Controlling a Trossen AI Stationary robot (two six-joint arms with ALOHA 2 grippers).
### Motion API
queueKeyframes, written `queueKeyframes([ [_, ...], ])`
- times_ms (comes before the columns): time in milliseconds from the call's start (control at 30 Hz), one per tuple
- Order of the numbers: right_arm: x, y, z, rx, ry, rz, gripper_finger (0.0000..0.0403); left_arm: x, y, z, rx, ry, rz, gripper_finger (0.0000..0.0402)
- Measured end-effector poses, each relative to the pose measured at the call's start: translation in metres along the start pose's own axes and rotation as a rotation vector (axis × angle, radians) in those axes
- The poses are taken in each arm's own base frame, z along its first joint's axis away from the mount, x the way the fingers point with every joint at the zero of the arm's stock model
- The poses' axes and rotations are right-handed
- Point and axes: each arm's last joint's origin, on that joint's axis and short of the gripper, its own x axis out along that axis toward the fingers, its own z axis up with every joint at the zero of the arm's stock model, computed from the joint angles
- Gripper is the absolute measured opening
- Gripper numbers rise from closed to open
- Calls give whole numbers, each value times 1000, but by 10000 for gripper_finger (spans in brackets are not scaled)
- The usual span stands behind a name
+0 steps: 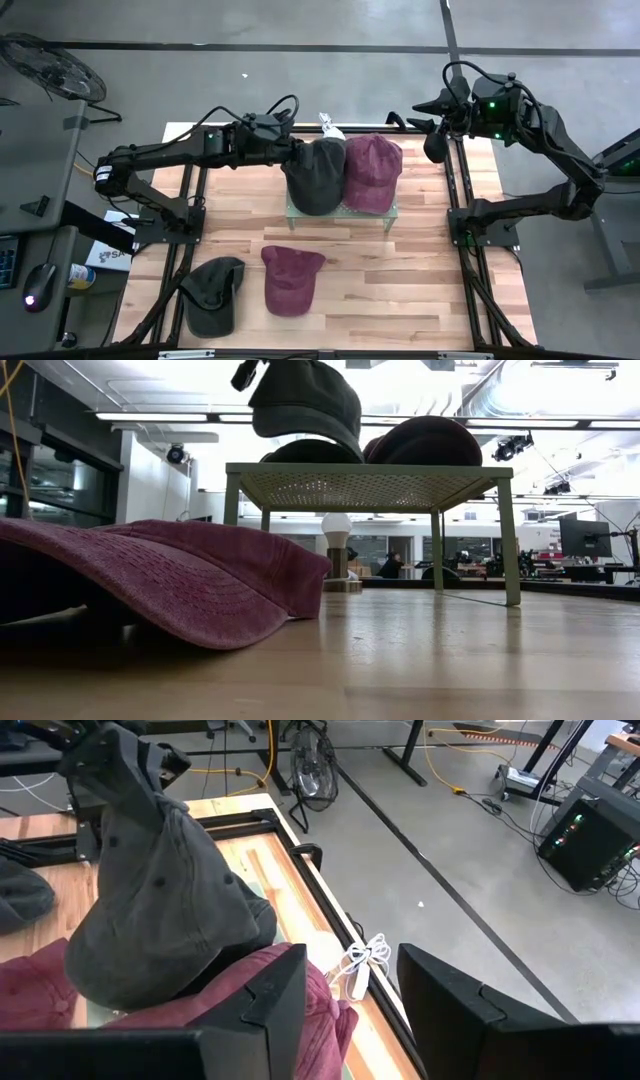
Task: Pick & Place hat
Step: Stack the right black cap on top of the black cap on the shelf
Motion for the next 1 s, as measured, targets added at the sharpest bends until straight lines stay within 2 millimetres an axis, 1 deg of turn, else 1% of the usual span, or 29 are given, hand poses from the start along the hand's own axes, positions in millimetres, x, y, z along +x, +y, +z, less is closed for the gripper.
queueKeyframes([
  [233, 0, 0, 0, 3, 0, 0, 151, 0, 2, 0, 30, -28, 49, 1],
  [400, 0, 0, 0, 5, 0, 0, 150, -1, 11, -3, 59, -45, 180, 10],
  [500, 0, 0, 0, 8, 0, 0, 151, -1, 13, -3, 105, -62, 214, 11],
  [733, 0, 0, 0, 26, 0, 0, 151, -2, 14, -1, 204, -106, 268, 14],
  [933, 0, 0, 0, 37, 0, 0, 149, -2, 14, -1, 270, -103, 276, 15],
  [1000, 0, 0, 0, 37, 0, 0, 150, 2, 14, -2, 273, -99, 280, 15],
])
